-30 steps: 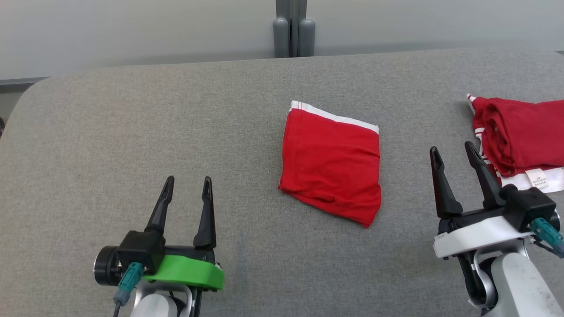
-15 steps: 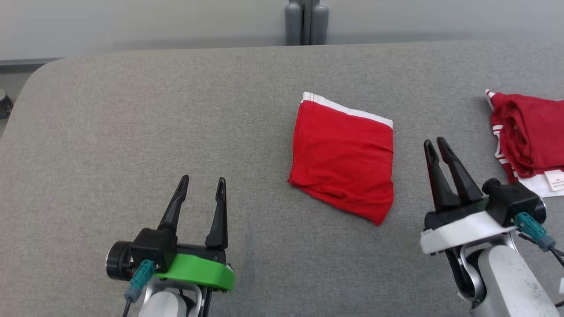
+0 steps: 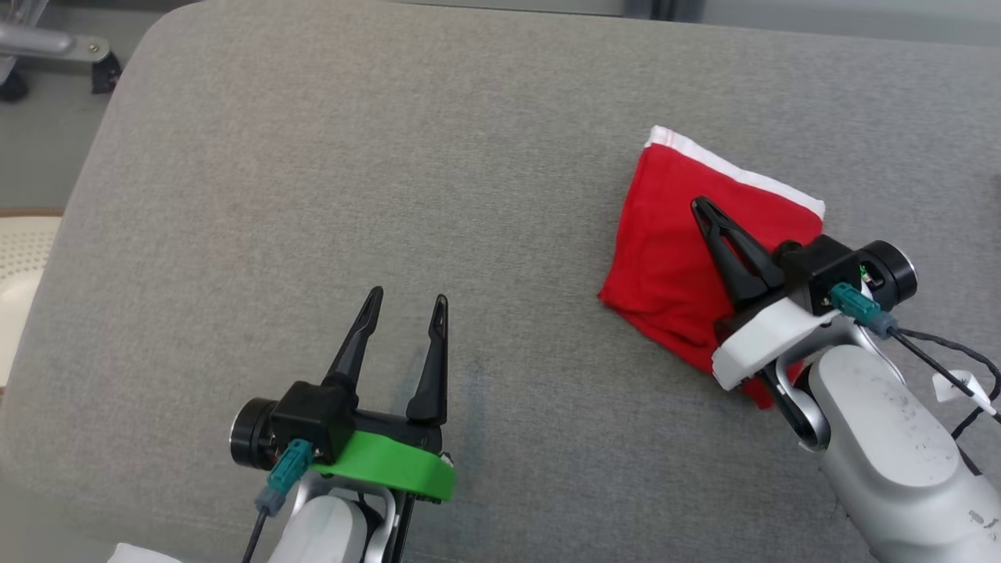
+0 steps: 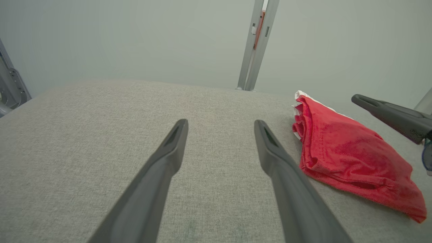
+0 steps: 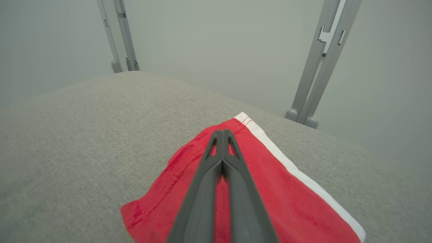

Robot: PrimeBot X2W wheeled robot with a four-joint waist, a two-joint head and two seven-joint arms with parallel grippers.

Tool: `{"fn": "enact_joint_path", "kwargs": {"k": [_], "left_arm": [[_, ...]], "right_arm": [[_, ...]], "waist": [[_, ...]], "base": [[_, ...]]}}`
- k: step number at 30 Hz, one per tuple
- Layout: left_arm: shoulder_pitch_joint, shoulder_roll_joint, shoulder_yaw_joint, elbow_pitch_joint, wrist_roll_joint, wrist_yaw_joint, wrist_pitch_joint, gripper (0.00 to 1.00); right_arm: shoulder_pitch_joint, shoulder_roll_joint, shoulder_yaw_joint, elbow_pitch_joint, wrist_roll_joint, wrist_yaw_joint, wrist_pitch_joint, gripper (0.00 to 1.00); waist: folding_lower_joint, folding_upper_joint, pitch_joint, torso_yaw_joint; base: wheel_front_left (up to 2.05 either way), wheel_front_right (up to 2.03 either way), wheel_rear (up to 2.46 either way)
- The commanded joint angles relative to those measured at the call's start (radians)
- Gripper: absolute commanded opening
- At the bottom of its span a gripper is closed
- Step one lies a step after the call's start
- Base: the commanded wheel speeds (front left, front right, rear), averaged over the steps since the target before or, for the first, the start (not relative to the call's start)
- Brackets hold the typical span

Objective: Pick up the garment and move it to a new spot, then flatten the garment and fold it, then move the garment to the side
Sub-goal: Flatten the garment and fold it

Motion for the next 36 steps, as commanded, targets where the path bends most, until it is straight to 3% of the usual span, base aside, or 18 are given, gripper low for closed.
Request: {"fn": "enact_joint_path", "kwargs": {"k": [1, 8, 18, 24, 36], "left_arm": [[-0.021, 0.003, -0.004, 0.000, -0.006, 0.007, -0.003, 1.00], [-0.030, 0.003, -0.033, -0.009, -0.035, 0.028, -0.003, 1.00], [-0.030, 0.003, -0.038, -0.006, -0.038, 0.040, -0.003, 1.00], [-0.039, 0.003, -0.027, 0.001, -0.021, 0.034, -0.003, 1.00], [-0.025, 0.003, 0.056, 0.005, 0.023, 0.010, -0.003, 1.00]], "right_arm": [[-0.027, -0.012, 0.010, 0.034, -0.001, 0.000, -0.002, 0.00], [-0.108, -0.029, 0.012, 0.224, -0.007, 0.000, -0.002, 0.00], [-0.149, -0.001, 0.036, 0.410, 0.048, 0.000, 0.000, 0.00], [-0.169, 0.012, 0.063, 0.357, 0.097, 0.000, 0.000, 0.00], [-0.092, 0.017, 0.044, 0.122, 0.159, 0.000, -0.001, 0.00]], "waist": [[0.0000, 0.0000, 0.066, 0.092], [0.0000, 0.0000, 0.081, 0.159], [0.0000, 0.0000, 0.079, 0.152], [0.0000, 0.0000, 0.065, 0.105], [0.0000, 0.0000, -0.020, -0.035]], "base": [[0.00, 0.00, 0.00], [0.00, 0.00, 0.00], [0.00, 0.00, 0.00], [0.00, 0.00, 0.00], [0.00, 0.00, 0.00]]}}
